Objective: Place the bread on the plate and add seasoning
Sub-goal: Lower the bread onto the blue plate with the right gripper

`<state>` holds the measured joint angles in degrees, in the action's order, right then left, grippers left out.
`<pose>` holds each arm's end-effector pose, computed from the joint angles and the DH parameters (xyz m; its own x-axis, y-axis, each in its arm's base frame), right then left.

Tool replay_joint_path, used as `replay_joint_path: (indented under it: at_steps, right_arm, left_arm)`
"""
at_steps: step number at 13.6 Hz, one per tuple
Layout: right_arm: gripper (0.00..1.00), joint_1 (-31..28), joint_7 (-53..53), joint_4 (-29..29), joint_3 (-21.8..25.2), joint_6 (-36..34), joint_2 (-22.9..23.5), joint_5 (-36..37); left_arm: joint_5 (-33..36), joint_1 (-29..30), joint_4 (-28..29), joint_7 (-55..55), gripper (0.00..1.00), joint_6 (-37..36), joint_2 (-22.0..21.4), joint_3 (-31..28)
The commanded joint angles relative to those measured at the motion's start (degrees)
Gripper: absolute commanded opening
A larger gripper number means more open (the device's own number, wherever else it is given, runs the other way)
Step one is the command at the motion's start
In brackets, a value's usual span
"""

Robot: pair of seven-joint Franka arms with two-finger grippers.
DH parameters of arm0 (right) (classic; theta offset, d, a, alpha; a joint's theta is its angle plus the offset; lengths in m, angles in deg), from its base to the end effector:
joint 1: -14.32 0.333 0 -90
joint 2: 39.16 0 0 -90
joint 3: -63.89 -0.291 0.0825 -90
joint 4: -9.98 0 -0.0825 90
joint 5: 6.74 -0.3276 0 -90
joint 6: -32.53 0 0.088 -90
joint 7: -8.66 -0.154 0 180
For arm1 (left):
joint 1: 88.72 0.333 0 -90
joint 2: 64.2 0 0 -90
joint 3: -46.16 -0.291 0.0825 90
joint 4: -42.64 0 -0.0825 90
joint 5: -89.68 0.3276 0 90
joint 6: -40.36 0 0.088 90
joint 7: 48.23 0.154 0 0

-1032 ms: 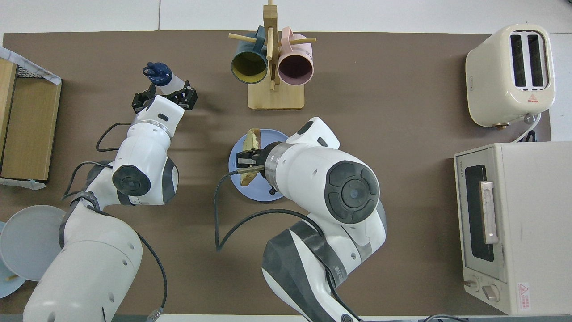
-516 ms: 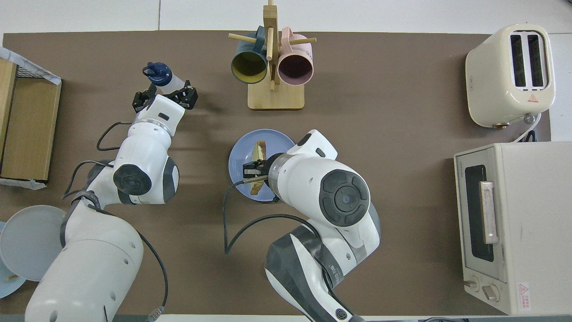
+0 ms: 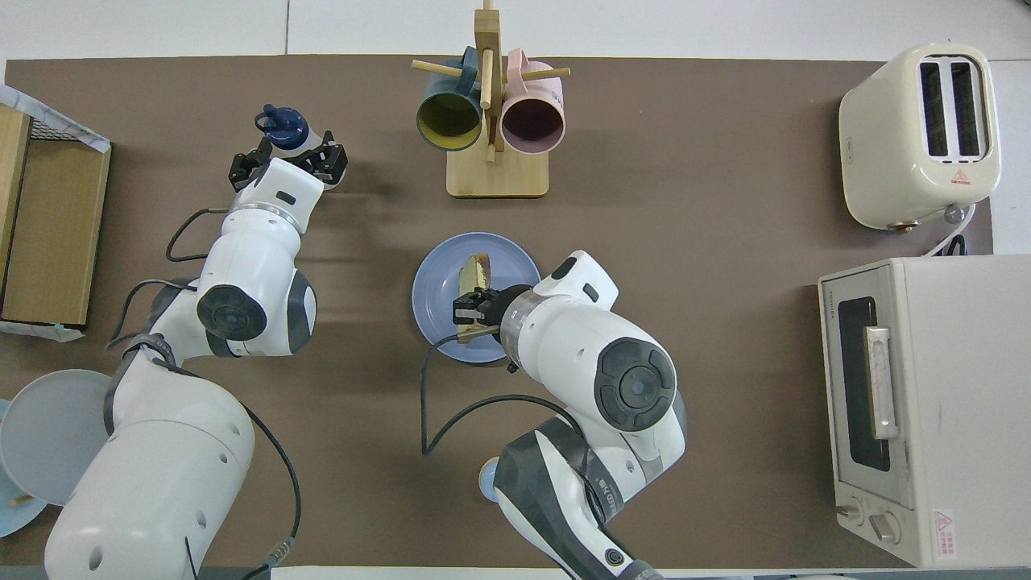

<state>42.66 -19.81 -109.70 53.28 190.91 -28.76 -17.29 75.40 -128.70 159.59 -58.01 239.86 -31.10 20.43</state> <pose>0.4616 0.3636 0.3639 0.9460 -0.0472 0.3208 0.0796 -0.9253 -0.3708 0.6191 -0.1549 0.2927 0.5828 0.0285 0.8121 -0.0041 -0.9993 0.0379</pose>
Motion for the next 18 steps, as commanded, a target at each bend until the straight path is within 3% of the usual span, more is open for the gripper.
replay_joint_path:
  at_steps: [1,7,14,18]
  right_arm:
    - [0.0,-0.3,1.75,-1.43,-0.03,1.32,-0.91,-1.05]
    - [0.0,-0.83,1.75,-5.99,-0.03,3.6,-1.96,-1.05]
    - [0.0,-1.88,3.33,-8.55,-0.03,6.07,-2.31,-1.05]
    - [0.0,-3.29,5.61,-8.64,-0.03,5.89,-2.31,-1.13]
  left_arm:
    - [0.04,0.0,-1.11,-0.41,1.0,1.15,1.53,-0.2]
    - [0.13,-0.18,-0.94,-0.07,1.0,1.06,1.53,-0.11]
    - [0.13,0.0,-0.67,1.61,0.7,0.1,1.53,-0.11]
    - [0.13,0.0,-0.67,1.7,0.46,0.09,1.45,-0.11]
